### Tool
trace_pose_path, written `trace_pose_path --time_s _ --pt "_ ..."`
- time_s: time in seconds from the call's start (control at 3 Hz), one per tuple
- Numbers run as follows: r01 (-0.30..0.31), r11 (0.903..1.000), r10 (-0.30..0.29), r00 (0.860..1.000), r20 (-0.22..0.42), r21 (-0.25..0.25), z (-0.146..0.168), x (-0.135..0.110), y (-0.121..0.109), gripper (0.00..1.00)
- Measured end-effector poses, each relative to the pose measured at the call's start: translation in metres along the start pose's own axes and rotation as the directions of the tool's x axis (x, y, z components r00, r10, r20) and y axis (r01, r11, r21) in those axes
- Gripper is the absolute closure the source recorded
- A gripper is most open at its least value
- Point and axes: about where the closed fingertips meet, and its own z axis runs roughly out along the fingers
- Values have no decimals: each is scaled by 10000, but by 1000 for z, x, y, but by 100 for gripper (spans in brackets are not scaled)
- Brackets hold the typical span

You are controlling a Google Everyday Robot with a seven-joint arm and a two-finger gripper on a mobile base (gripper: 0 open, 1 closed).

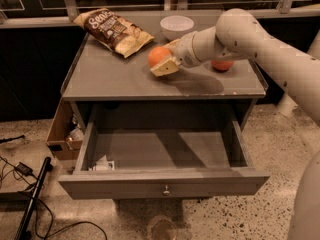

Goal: Pick orange from top drawer and place on counter

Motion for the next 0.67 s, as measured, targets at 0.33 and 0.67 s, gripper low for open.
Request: trace_pose_path --time_s 0.33,0.67 --pt "-272 9996 272 9996 92 24 3 5 -2 100" --pt "-308 9995 308 9995 99 21 4 7 -2 100"
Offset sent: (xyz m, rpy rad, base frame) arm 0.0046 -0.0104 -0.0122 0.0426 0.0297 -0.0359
